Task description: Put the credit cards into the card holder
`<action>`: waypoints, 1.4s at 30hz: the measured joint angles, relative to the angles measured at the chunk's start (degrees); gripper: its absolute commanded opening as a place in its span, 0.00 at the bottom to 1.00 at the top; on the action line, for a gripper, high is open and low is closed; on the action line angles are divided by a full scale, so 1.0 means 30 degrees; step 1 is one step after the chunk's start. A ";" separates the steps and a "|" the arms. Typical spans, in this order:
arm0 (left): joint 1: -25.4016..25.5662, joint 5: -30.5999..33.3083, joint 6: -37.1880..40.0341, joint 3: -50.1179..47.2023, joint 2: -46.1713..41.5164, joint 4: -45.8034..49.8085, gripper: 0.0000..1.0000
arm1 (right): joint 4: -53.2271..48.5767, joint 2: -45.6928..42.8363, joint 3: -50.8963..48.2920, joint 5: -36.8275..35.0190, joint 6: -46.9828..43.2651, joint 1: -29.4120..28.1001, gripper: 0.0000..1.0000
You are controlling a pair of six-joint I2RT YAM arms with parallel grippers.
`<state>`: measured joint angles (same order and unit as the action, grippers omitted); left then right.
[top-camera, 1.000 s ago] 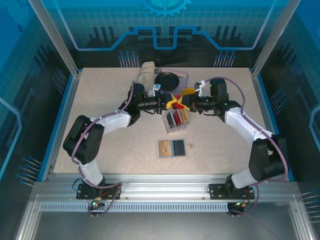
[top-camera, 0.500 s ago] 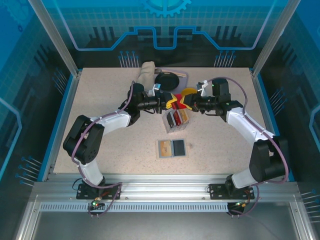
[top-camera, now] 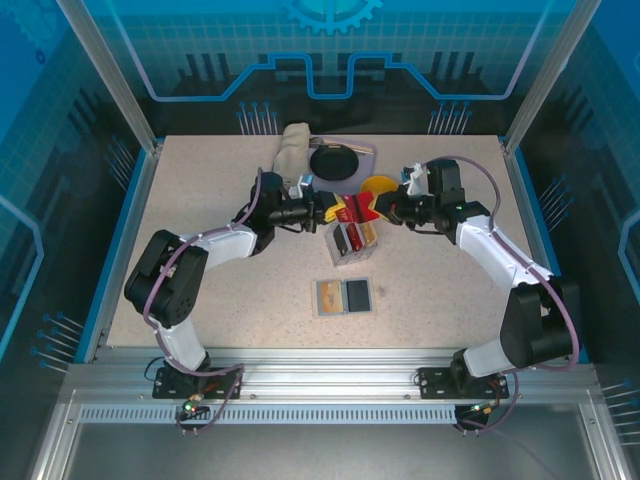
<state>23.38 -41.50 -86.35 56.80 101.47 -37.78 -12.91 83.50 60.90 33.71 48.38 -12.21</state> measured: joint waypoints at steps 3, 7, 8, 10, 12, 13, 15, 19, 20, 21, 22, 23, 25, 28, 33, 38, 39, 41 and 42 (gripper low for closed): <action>-0.0277 0.0466 0.1093 -0.0495 -0.0634 0.1464 0.08 | -0.0969 0.0029 0.0131 -0.0976 -0.0860 -0.0015 0.06; -0.0583 0.1792 0.4029 -0.0576 -0.2419 0.5807 0.07 | -0.2849 0.0539 0.1071 -0.2892 -0.2688 -0.0539 0.06; -0.0619 0.2098 0.4750 -0.0576 -0.2790 0.6827 0.07 | -0.3359 0.0852 0.1523 -0.3577 -0.3257 -0.0925 0.06; -0.0619 0.2477 0.5894 -0.0583 -0.3235 0.8320 0.07 | -0.4058 0.1508 0.2317 -0.4699 -0.4233 -0.1770 0.06; -0.0619 0.2667 0.6666 -0.0619 -0.3344 0.9289 0.07 | -0.4677 0.2222 0.3009 -0.5778 -0.5115 -0.2747 0.06; -0.0612 0.2739 0.6980 -0.0707 -0.3351 0.9639 0.07 | -0.5042 0.2623 0.3366 -0.6506 -0.5588 -0.3322 0.07; -0.0619 0.2805 0.7417 -0.1013 -0.3351 1.0105 0.07 | -0.5508 0.3257 0.3861 -0.7817 -0.6273 -0.4182 0.07; -0.0619 0.2922 0.7832 -0.1515 -0.3351 1.0659 0.07 | -0.6127 0.4320 0.4415 -1.0149 -0.7227 -0.5224 0.07; -0.0619 0.2922 0.7847 -0.1537 -0.3359 1.0739 0.07 | -0.6273 0.4554 0.4539 -1.0593 -0.7373 -0.5333 0.07; -0.0619 0.2922 0.7854 -0.1537 -0.3366 1.0754 0.07 | -0.6375 0.4779 0.4641 -1.1060 -0.7533 -0.5435 0.07; -0.0619 0.2922 0.7854 -0.1537 -0.3388 1.0746 0.07 | -0.6433 0.4976 0.4728 -1.1446 -0.7665 -0.5523 0.07; -0.0619 0.2922 0.7861 -0.1537 -0.3439 1.0746 0.07 | -0.6462 0.5115 0.4794 -1.1788 -0.7745 -0.5588 0.07; -0.0619 0.2922 0.7883 -0.1537 -0.3526 1.0710 0.07 | -0.6492 0.5442 0.4932 -1.2480 -0.7883 -0.5763 0.07; -0.0619 0.2914 0.7912 -0.1537 -0.3570 1.0688 0.07 | -0.6484 0.5865 0.5027 -1.3172 -0.8021 -0.5931 0.08; -0.0619 0.2907 0.7905 -0.1756 -0.3592 1.0491 0.07 | -0.6324 0.6273 0.5027 -1.3799 -0.7992 -0.6309 0.15; -0.0612 0.2900 0.7890 -0.1923 -0.3599 1.0207 0.07 | -0.6324 0.6390 0.5027 -1.4156 -0.7941 -0.6725 0.20; -0.0612 0.2900 0.7883 -0.1945 -0.3599 1.0091 0.07 | -0.6317 0.6390 0.5027 -1.4185 -0.7941 -0.6725 0.20; -0.0612 0.2892 0.7817 -0.1982 -0.3599 0.9850 0.07 | -0.6346 0.6390 0.5020 -1.4280 -0.7934 -0.6703 0.21; -0.0612 0.2892 0.7796 -0.1989 -0.3599 0.9763 0.07 | -0.6353 0.6382 0.5020 -1.4316 -0.7927 -0.6703 0.21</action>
<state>21.54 -32.82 -62.96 50.83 90.67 -8.49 -31.97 102.65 75.96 -9.23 24.60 -32.32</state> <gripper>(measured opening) 0.071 0.206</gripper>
